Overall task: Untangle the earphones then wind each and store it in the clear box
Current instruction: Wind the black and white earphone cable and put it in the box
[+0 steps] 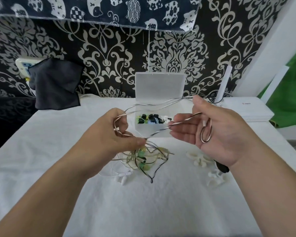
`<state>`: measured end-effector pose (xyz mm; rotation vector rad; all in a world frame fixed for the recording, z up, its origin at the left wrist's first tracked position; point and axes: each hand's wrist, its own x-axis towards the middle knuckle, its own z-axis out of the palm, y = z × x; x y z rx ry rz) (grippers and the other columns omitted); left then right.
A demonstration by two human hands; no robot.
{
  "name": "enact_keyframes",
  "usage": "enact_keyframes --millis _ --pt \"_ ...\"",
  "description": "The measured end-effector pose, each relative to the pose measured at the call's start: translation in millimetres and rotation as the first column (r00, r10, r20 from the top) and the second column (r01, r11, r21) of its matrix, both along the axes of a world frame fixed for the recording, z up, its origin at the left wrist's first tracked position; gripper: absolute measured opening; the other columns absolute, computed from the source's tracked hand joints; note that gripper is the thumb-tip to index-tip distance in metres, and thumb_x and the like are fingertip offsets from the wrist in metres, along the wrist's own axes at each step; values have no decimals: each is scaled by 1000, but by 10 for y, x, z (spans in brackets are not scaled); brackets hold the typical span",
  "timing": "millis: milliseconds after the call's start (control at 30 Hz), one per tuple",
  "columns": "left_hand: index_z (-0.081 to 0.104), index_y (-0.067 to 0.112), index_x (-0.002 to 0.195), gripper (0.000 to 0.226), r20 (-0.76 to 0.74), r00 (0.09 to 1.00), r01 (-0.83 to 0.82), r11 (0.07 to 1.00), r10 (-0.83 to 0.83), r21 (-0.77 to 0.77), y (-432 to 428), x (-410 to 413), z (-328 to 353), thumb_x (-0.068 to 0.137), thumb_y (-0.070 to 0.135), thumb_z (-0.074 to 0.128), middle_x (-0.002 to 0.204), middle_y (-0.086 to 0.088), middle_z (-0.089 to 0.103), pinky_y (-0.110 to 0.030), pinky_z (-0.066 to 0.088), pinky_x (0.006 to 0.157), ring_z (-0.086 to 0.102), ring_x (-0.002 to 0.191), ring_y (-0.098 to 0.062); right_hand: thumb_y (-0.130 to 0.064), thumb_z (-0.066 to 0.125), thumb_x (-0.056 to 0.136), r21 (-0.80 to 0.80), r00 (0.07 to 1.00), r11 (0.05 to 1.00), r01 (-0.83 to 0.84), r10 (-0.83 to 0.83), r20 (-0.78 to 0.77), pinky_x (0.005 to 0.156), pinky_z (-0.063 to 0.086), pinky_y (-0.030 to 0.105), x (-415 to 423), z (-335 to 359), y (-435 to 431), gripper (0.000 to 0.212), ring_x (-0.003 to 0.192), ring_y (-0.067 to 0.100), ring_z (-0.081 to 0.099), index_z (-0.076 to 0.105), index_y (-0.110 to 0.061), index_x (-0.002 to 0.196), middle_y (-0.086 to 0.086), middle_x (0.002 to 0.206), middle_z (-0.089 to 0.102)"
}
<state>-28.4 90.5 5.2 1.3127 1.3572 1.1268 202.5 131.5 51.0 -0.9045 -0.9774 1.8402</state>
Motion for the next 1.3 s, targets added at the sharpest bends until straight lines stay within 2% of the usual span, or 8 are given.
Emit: enact_keyframes --millis 133,333,567,900,1067,1167,1233,1300 --pt "63 22 87 41 17 1000 0 999 -1 39 -9 51 27 55 18 88 77 0 51 -42 48 72 54 66 -23 -40 62 77 2 994 998 57 -57 92 62 61 41 -1 -23 5 36 56 29 66 50 -15 54 7 52 52" --pt "70 12 79 14 86 903 -428 901 422 75 61 51 6 93 12 66 59 0 64 -30 53 58 60 52 -13 -19 75 78 107 930 987 -124 78 358 46 40 27 10 -107 -25 33 47 13 24 43 -17 71 -1 59 25" --pt "65 14 80 23 252 896 -407 904 365 135 12 156 144 100 16 54 57 -1 58 -24 52 49 59 51 -16 -29 81 80 245 617 859 -449 99 781 54 30 21 -69 -197 -70 16 47 -2 42 71 -20 90 -20 52 47" --pt "71 23 72 26 132 883 -465 878 450 116 -10 176 168 96 25 62 46 6 44 -29 33 52 44 50 -20 -14 83 77 205 577 844 -495 143 804 54 35 18 -108 -219 -76 9 47 0 45 77 -17 83 -16 48 51" --pt "69 17 79 21 101 868 -493 869 487 40 11 104 127 96 25 61 47 11 39 -28 35 54 39 47 -14 -19 79 81 144 422 836 -530 113 899 65 43 30 -65 -224 -62 6 64 9 59 75 -21 77 -8 64 65" --pt "69 15 94 6 296 901 -329 944 318 -12 -6 142 169 90 19 70 59 7 50 -24 46 56 51 56 -12 -15 70 89 189 561 870 -455 116 820 65 38 27 -90 -221 -62 15 59 4 50 70 -19 75 -13 60 56" --pt "62 15 121 51 452 873 -176 983 180 -52 -26 146 167 74 20 82 84 1 68 -31 56 79 71 86 -16 -9 65 92 219 742 912 -347 124 658 70 39 26 -118 -208 -58 14 70 9 52 69 -14 80 -5 72 60" --pt "52 29 135 81 321 936 -131 990 143 -58 -42 170 115 62 30 87 115 6 70 -37 52 92 69 109 -16 -6 61 94 206 875 948 -242 122 468 73 45 27 -153 -192 -65 10 80 20 58 67 -5 86 7 84 66"
